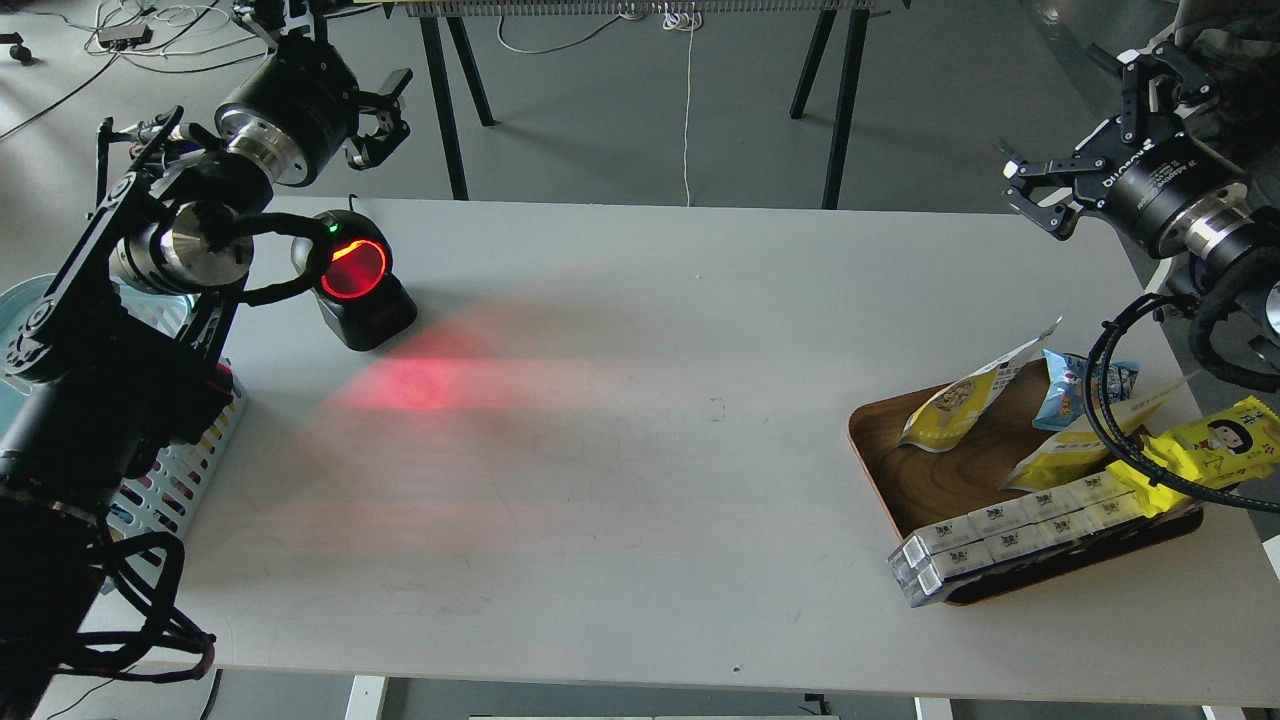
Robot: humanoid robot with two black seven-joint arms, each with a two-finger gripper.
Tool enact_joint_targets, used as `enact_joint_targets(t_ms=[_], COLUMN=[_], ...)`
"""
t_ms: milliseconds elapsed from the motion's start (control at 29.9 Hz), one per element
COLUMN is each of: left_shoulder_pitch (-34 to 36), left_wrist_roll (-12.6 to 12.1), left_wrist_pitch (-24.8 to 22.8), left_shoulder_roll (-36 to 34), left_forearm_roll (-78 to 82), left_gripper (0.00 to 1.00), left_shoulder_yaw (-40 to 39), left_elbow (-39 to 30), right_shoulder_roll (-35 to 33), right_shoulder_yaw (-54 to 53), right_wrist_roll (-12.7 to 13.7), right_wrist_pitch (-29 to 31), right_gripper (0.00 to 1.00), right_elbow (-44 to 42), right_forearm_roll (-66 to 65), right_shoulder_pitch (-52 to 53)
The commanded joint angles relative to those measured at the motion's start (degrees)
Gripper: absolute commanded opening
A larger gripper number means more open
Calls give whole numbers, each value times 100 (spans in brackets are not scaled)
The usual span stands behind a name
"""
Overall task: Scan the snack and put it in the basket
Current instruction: 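Raise the right gripper and move it toward the wooden tray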
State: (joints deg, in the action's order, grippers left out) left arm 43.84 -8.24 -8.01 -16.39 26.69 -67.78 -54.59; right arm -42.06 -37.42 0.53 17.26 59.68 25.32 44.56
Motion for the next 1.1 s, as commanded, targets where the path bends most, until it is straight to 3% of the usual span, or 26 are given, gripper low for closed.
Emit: enact_joint_targets(t_ms=[0, 401, 535, 903, 1070], left_shoulder_pitch=[-42, -60, -78, -104, -104], left_wrist_roll=[-29, 68, 68, 164, 200], left_wrist_pitch=[-25, -51, -60, -60, -60], left_shoulder_roll=[-31, -250, -312, -330, -312], left_forearm_roll=[3, 11, 11, 20, 20], left_gripper=[100, 100, 100, 100, 100], left_shoulder_yaw=[37, 28, 28, 28, 28], left_elbow=[-8, -69, -69, -70, -78], right_shoulder_roll=[-13, 5, -284, -892, -962], right_shoulder_yaw=[-72, -362, -152, 3387, 5092], right_wrist_roll=[-36, -53, -18, 61, 553], right_wrist_pitch=[5, -56, -109, -232, -250], right_gripper=[99, 99, 99, 99, 99], right_elbow=[17, 26, 114, 561, 1334], right_forearm_roll=[8, 8, 0, -62, -843], right_shoulder_pitch=[-9, 17, 192, 3196, 4839])
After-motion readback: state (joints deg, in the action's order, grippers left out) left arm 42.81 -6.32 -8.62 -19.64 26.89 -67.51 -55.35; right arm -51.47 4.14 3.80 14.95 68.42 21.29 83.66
